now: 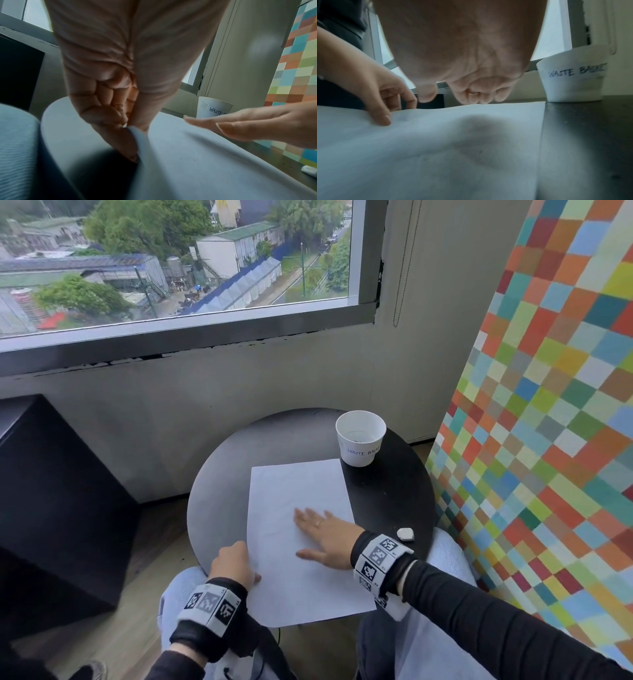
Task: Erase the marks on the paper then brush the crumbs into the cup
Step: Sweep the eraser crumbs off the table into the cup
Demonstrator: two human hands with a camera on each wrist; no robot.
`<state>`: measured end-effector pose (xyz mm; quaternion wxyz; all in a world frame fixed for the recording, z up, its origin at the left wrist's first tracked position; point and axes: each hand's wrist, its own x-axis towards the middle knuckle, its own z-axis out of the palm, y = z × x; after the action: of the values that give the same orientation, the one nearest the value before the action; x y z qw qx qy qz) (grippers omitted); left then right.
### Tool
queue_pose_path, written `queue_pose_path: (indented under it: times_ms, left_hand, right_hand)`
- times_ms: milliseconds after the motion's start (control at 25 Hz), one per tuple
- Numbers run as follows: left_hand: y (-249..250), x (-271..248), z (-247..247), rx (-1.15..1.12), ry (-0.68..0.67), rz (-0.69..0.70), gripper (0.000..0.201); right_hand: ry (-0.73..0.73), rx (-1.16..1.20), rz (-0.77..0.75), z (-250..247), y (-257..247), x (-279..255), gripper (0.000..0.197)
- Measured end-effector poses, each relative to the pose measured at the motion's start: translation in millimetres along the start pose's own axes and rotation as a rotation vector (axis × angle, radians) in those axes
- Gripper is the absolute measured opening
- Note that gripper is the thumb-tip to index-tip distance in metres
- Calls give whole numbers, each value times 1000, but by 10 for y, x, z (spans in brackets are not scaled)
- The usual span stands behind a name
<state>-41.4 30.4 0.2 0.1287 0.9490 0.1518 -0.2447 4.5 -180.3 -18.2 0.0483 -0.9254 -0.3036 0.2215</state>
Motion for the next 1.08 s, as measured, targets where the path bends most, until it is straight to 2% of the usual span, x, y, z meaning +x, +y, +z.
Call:
queue_pose_path:
  times_ms: [80,160,280,360,440,560,680,720,760,840,880,920,1000,1040,1080]
  left_hand:
    - [-14,-16,-1,-29,14,2,41]
    - [-16,-57,1,-68,78,11,46]
    - [50,-75,-13,137,224,93,69]
    - [131,-19,21,257,270,211,87]
    - [200,22,76,338,145,283,98]
    - [207,57,156,412,-21,256,102]
    - [203,44,164,456,-25,250,103]
    - [205,33,162,462,-33,248,104]
    - [210,32,164,470,-35,242,104]
    - [211,33,171,485,-34,234,104]
    - [208,33,170,483,-36,232,105]
    - [205,34,177,477,-35,232,106]
    - [204,26,185,467,-35,231,107]
    - [207,16,182,468,-35,229,107]
    - [215,13,180,473,-33,228,107]
  right_hand:
    - [-58,-5,-57,33,-3,1,71]
    - [-62,-25,-12,47,71,2,70]
    - [-63,-10,3,77,85,-11,72]
    - [-52,-16,5,105,66,-43,72]
    - [-55,-22,-19,131,44,-94,73]
    - [-89,-39,-5,105,75,-164,73]
    - [31,-93,276,4,159,-107,79]
    - [69,-71,272,-17,104,-79,79]
    - [81,-43,189,-13,20,-39,77]
    - [-16,-9,25,53,-155,-22,70]
    - [-51,4,36,60,-125,-34,68]
    - [-36,-6,119,59,-12,-11,69]
    - [26,-62,366,-23,223,1,72]
    - [34,-55,402,-58,241,14,72]
    - [40,-29,345,-80,179,29,71]
